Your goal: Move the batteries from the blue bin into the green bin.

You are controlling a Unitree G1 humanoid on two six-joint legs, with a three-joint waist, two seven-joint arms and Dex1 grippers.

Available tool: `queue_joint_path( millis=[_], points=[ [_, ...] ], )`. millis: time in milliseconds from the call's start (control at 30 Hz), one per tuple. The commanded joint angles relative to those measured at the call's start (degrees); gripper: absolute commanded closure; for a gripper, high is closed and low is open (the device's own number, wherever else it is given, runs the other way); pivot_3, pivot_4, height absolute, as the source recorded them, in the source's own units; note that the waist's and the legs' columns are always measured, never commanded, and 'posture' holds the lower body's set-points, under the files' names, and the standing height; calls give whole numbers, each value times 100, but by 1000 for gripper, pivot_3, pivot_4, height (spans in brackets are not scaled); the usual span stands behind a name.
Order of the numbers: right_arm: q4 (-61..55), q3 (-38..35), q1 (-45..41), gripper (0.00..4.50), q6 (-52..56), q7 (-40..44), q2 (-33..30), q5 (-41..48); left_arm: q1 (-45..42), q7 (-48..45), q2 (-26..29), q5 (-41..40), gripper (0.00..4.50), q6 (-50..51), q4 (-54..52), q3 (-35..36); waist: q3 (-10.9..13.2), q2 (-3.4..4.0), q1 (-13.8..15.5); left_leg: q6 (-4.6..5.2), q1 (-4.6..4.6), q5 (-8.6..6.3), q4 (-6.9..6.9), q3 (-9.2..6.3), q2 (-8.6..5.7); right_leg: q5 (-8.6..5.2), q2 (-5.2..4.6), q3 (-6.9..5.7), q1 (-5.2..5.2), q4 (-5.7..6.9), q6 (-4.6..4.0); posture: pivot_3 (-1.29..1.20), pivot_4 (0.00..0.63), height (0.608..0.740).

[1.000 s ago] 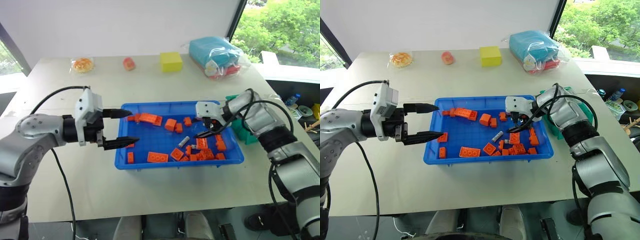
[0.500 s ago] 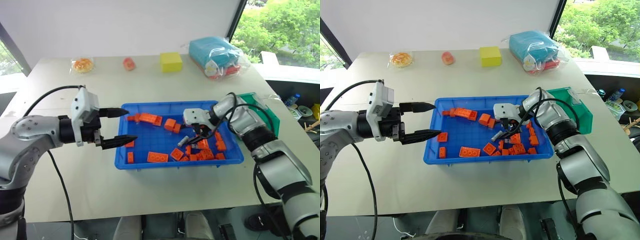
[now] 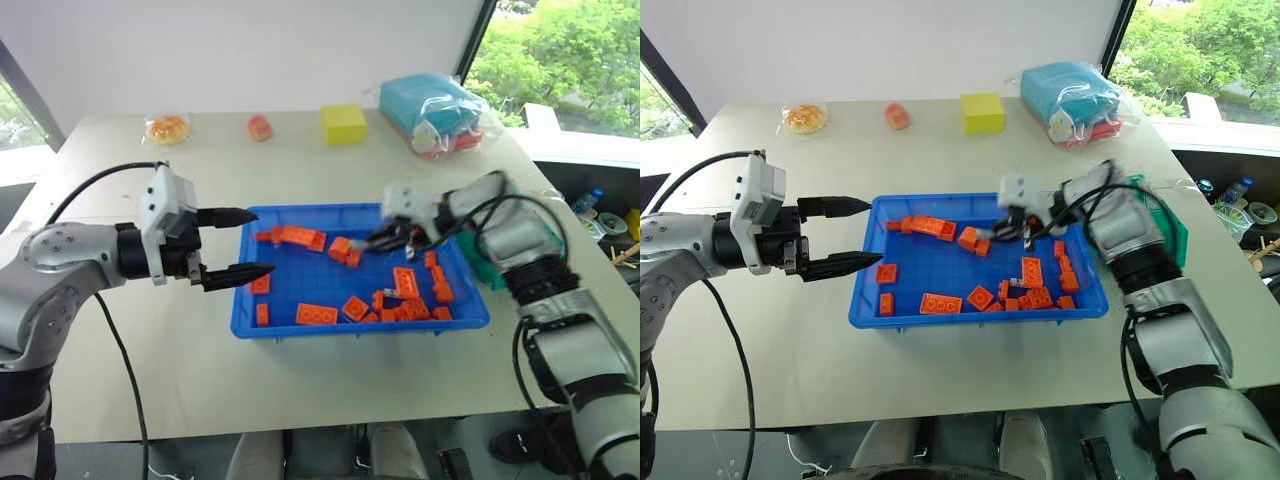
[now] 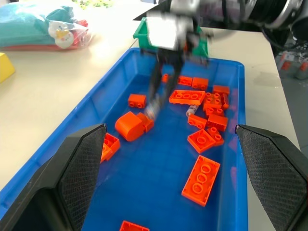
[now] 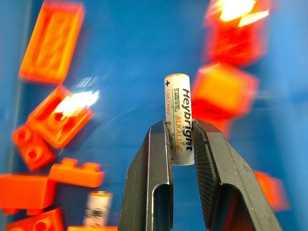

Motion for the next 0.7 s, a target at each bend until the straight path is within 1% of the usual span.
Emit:
queue_joint_path(
  millis=[33, 133, 200, 233, 300, 400, 500, 533, 600, 700],
  points=[
    [-626, -890, -69, 4399, 978, -626, -549, 214, -28, -27, 23, 45, 0, -150, -38, 100, -2, -4, 3, 0, 0, 0, 0, 0, 0, -1, 0, 0, 0, -2, 0, 0, 150, 706],
    [-764, -1359, 220, 4399, 1641, -1333, -1214, -63, 58, -33, -7, 59, 0, -187, -37, 103, -3, -5, 15, -3, -1, -2, -2, 0, 0, -15, -2, 0, -7, -7, -1, 0, 150, 706],
    [-894, -1639, 477, 4399, 2037, -1681, -1541, -98, 87, -35, -31, 79, 0, -223, -26, 73, -5, -9, 15, -12, 0, -8, -4, 0, -1, -21, -3, 0, -18, -9, -1, 0, 150, 706],
    [-996, -1725, 576, 4399, 2176, -1766, -1624, -49, 100, -42, -34, 85, 0, -240, -21, 69, -6, -10, 4, -12, -1, -8, -5, 2, -1, -21, -3, 0, -17, -9, -1, 0, 150, 706],
    [-1494, -1984, 1115, 4399, 2608, -1829, -1841, 101, 17, -80, -78, 120, 0, -271, 64, -29, -6, -9, -9, -3, -1, -3, -7, 9, 1, -18, -4, 0, -6, -8, -4, 0, 150, 706],
    [-1834, -2104, 1605, 4399, 2977, -2135, -1923, 108, -176, -166, -126, 200, 0, -323, 205, -179, -7, -3, -35, -1, 5, -2, -13, 15, 7, -10, -1, 0, -8, -4, 9, 0, 150, 706],
    [-1949, -2065, 1851, 2870, 2941, -2479, -1942, -1, -374, -232, -158, 252, 0, -363, 360, -261, -5, 0, -30, 0, 4, -1, -10, 20, 9, -10, -2, 0, -14, -3, 7, 0, 150, 706],
    [-1978, -2071, 1869, 2414, 2892, -2551, -1918, 19, -409, -253, -165, 265, 0, -371, 392, -274, -5, 2, -26, 0, 4, -1, -10, 21, 9, -12, -2, 0, -14, -3, 3, 0, 150, 706],
    [-2022, -2094, 1713, 1324, 2870, -2664, -1830, 126, -457, -309, -176, 312, 0, -402, 439, -315, -5, 2, -21, 0, 2, -1, -9, 20, 9, -14, -2, 0, -14, -4, -1, 0, 150, 706],
    [-2239, -2191, 1326, 1324, 3351, -2817, -1644, 405, -489, -347, -203, 357, 0, -417, 469, -344, -4, 3, -23, 0, 1, -1, -9, 19, 9, -14, -2, 0, -14, -5, 0, 0, 150, 706]
  ],
)
